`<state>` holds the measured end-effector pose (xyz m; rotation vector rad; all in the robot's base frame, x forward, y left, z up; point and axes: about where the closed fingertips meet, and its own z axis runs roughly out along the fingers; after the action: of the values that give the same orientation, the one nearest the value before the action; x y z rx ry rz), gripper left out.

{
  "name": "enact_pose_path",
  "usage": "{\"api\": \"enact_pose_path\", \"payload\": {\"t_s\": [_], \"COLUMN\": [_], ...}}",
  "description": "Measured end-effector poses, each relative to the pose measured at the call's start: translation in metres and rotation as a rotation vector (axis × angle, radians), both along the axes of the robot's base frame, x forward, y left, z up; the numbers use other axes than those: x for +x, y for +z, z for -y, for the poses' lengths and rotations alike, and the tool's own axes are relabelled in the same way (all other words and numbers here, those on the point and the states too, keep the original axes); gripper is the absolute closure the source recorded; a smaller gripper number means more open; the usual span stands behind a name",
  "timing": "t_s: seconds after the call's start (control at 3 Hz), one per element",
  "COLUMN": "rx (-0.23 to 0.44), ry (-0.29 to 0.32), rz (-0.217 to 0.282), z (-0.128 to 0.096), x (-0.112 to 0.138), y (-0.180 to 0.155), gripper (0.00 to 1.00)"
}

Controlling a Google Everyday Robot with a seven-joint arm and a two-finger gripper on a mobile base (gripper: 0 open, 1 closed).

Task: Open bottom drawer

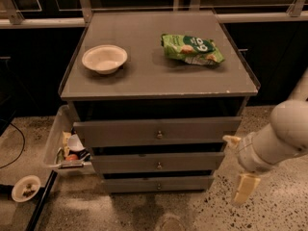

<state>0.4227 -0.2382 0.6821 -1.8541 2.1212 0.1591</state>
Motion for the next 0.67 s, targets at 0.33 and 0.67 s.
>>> {"api": "enact_pose_path", "payload": {"t_s": [0.33, 0.67], "rx": [0.040, 0.090], "ry": [-0.008, 0.009], "rz": [-0.064, -0.064], "z": [-0.004, -0.009], "x": [-0.001, 0.000], "y": [-0.085, -0.150], "gripper": [0.00, 0.00]}}
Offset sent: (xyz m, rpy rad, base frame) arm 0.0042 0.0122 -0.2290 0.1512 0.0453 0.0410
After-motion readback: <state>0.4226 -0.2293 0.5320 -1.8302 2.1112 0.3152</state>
